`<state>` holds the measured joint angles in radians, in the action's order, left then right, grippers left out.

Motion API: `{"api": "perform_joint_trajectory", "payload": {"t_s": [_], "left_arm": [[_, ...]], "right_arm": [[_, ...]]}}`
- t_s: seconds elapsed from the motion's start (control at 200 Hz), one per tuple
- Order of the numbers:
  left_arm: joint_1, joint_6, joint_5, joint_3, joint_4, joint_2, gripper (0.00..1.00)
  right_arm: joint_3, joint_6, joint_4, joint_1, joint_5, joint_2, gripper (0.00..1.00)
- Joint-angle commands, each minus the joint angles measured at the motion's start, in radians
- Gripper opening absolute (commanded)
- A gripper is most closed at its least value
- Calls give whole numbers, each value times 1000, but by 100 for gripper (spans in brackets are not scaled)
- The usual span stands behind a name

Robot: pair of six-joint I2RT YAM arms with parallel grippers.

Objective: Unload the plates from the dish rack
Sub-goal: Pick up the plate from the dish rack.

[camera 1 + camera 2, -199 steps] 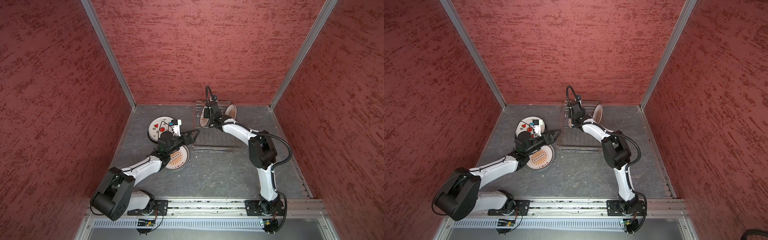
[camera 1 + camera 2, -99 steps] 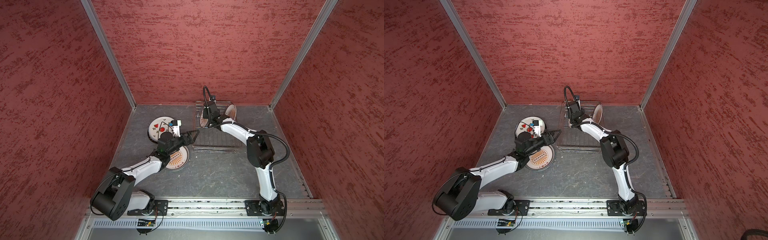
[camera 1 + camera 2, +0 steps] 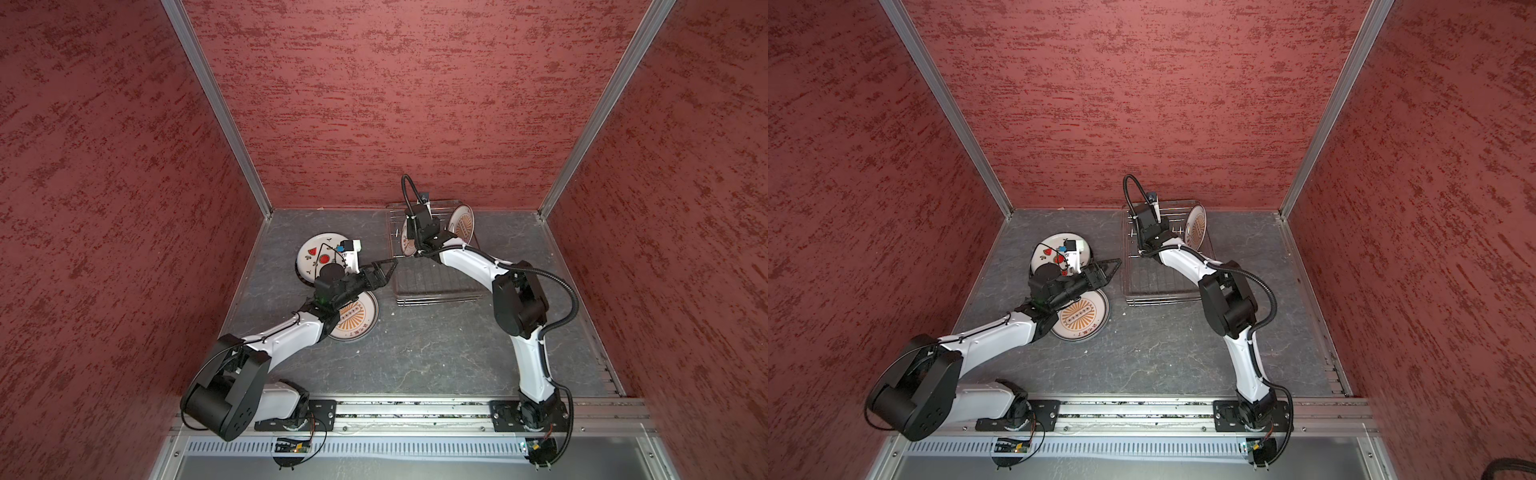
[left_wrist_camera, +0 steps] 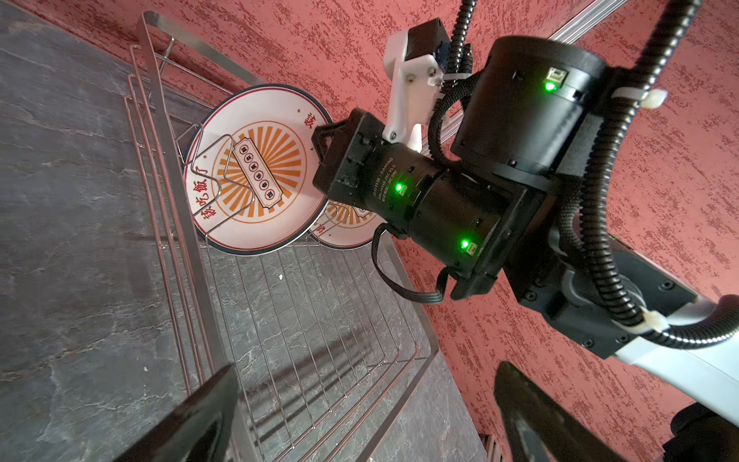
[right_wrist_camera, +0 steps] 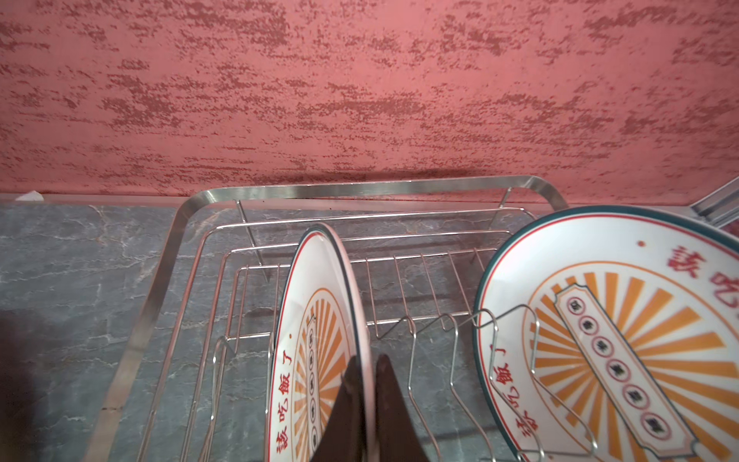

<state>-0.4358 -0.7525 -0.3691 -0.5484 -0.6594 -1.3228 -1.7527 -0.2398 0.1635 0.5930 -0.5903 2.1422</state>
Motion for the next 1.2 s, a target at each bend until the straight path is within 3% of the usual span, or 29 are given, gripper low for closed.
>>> {"api": "perform_joint_trajectory", "payload": {"t_s": [0.0,0.441,0.601,0.927,1.198], "left_arm": [[7,-8,-4,13,-24,-6,99],[6,-13,-8,4,0,9,99],[6,-10,-14,5,12,32,99],[6,-46,-70,56,-67,102,100],[-41,-44,-52,98,-34,216,100]], "right_arm": [[27,34,-95,21,-34,-100,3],[109,220,-271,92,-235,-212,1],[189,225,-312,93,-210,-298,0],[455,119,-336,88,25,-613,0],[721,-96,-348,-20,501,-928,0]]}}
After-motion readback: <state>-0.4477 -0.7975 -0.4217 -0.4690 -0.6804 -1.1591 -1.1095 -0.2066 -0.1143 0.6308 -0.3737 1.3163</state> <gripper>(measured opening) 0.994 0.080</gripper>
